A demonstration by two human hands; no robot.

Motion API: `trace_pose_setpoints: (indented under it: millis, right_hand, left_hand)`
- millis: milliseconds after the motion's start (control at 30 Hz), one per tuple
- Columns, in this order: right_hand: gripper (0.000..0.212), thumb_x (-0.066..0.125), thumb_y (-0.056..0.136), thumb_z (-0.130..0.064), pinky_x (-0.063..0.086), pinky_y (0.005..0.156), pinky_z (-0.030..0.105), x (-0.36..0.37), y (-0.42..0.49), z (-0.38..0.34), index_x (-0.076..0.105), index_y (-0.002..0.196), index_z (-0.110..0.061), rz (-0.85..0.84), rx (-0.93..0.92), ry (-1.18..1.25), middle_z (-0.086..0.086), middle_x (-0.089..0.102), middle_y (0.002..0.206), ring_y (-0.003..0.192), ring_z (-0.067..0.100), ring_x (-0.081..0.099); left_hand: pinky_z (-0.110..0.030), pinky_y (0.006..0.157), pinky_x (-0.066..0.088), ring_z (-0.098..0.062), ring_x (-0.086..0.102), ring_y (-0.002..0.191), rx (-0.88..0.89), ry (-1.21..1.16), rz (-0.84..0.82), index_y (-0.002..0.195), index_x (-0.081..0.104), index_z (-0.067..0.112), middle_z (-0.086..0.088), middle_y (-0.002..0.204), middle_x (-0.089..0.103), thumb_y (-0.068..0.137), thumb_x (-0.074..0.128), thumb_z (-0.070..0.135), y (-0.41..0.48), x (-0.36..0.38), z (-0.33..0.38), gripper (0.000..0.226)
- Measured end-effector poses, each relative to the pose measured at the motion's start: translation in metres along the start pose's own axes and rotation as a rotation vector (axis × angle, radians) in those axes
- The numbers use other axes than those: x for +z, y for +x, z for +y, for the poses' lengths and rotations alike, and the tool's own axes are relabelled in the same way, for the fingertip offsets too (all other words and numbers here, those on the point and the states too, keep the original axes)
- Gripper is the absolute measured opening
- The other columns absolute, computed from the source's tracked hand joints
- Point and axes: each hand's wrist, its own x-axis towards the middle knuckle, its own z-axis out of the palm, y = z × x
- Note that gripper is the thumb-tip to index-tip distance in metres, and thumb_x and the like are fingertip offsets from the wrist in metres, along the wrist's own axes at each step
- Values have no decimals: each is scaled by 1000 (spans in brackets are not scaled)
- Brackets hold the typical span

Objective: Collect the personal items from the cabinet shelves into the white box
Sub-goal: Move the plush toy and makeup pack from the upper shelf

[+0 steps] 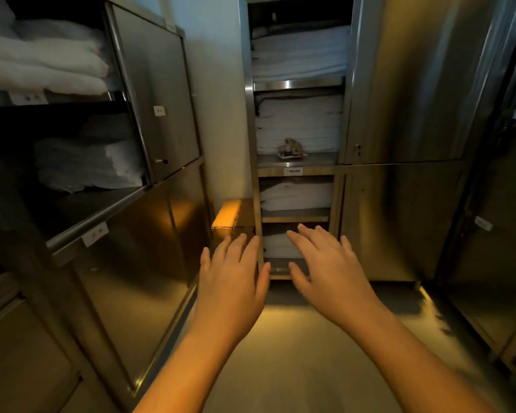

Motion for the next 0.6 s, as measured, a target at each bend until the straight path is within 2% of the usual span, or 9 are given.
trace_pose_setpoints:
  millis: [367, 600]
  right_hand:
    - [52, 44, 93, -34, 14, 112, 44, 40, 157, 138, 26, 142, -30, 50, 57, -31, -5, 27, 149, 138, 15, 18]
    - [51, 45, 93, -33, 15, 112, 45, 64, 233, 201, 29, 141, -27, 46, 58, -42, -4, 30, 148, 137, 17, 21]
  left_hand:
    - [-39, 113, 7, -13, 15, 139, 69, 11, 15, 144, 20, 29, 6, 150, 25, 96, 28, 45, 192, 100, 30, 51]
    - [-40, 113, 8, -12, 16, 138, 95, -2, -17, 144, 22, 27, 5, 150, 25, 96, 29, 43, 284, 156, 46, 51]
